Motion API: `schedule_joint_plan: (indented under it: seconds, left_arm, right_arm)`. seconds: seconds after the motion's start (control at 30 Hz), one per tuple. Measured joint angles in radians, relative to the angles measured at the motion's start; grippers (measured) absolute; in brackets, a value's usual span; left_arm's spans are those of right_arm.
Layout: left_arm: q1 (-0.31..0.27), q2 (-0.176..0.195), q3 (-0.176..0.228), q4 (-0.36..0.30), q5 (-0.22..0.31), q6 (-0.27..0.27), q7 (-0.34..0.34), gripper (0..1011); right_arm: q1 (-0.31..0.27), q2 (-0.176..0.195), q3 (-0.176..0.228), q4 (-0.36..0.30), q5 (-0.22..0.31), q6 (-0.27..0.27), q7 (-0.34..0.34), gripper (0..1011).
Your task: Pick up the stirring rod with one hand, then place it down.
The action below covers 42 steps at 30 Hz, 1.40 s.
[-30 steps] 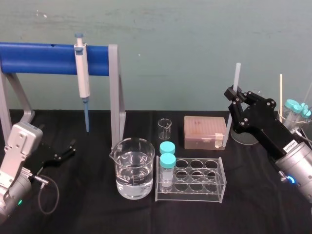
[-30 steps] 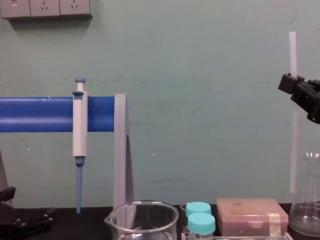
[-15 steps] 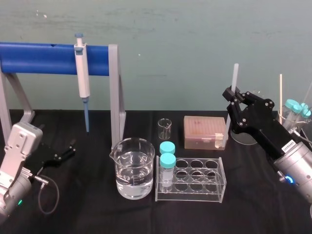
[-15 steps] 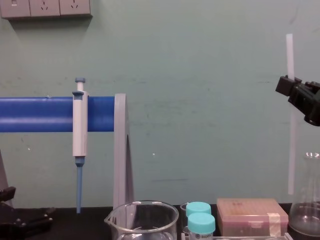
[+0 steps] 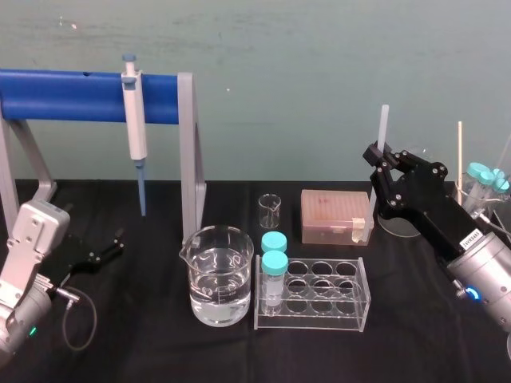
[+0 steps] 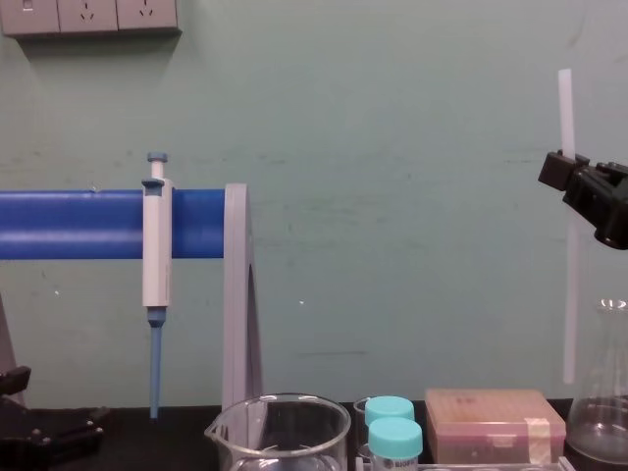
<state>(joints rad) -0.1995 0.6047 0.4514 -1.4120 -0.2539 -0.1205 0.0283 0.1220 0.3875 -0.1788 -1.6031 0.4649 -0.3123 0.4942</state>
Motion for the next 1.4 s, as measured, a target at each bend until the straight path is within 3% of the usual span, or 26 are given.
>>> schedule_joint_plan:
  seconds: [0.23,0.37,0.6,0.7,1.0,1.4]
  left_arm:
    - [0.0,0.0,0.0,0.0,0.0,0.0,0.0,1000]
    - [0.0,0.0,0.0,0.0,0.0,0.0,0.0,1000]
    - [0.0,0.0,0.0,0.0,0.0,0.0,0.0,1000]
    - [0.0,0.0,0.0,0.0,0.0,0.0,0.0,1000]
    - [0.0,0.0,0.0,0.0,0.0,0.0,0.0,1000]
    - [0.0,0.0,0.0,0.0,0.0,0.0,0.0,1000]
  right_arm:
    - [0.006,0.029,-0.006,0.011,0.03,0.006,0.053,67]
    - [0.017,0.074,-0.016,0.037,0.1,0.007,0.157,67]
    - [0.035,0.108,-0.032,0.083,0.202,-0.007,0.28,67]
    - [0.042,0.116,-0.043,0.101,0.216,-0.016,0.307,67]
    - [0.068,0.118,-0.08,0.173,0.216,-0.038,0.32,67]
    - [0.116,0.088,-0.124,0.279,0.203,-0.038,0.311,67]
